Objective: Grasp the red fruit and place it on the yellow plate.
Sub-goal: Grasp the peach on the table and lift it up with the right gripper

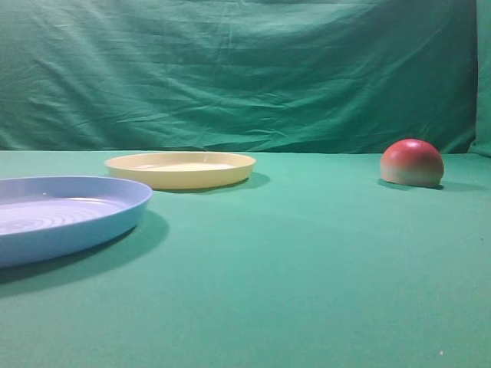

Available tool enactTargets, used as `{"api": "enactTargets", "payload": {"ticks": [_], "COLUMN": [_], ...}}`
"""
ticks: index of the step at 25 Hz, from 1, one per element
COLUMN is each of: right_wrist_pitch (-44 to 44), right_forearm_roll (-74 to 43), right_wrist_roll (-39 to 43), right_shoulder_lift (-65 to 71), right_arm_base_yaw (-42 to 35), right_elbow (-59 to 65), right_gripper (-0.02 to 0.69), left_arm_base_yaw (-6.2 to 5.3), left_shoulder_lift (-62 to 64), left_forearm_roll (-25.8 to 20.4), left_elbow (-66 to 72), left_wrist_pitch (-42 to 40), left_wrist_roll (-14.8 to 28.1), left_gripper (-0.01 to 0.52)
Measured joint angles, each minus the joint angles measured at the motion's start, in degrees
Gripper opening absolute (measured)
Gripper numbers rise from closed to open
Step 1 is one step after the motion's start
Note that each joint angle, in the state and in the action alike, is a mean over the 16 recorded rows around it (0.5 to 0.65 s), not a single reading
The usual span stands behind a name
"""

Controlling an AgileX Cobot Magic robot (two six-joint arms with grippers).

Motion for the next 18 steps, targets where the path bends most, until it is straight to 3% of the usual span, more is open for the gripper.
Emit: {"api": "enactTargets", "payload": {"ticks": [18], "right_wrist_pitch": [17.37], "right_forearm_roll": [-4.62], "right_wrist_roll": [-1.13], "right_shoulder_lift": [40.77], "right_arm_base_yaw": [2.78], "right_elbow": [-29.98], "right_gripper": [0.0], "left_arm_base_yaw": [0.0], "left_shoulder_lift": [0.0], "left_forearm_roll": [0.0], "left_elbow": [0.0], "left_wrist_pitch": [0.0], "left_wrist_roll": [0.0], "left_gripper": [0.157]}}
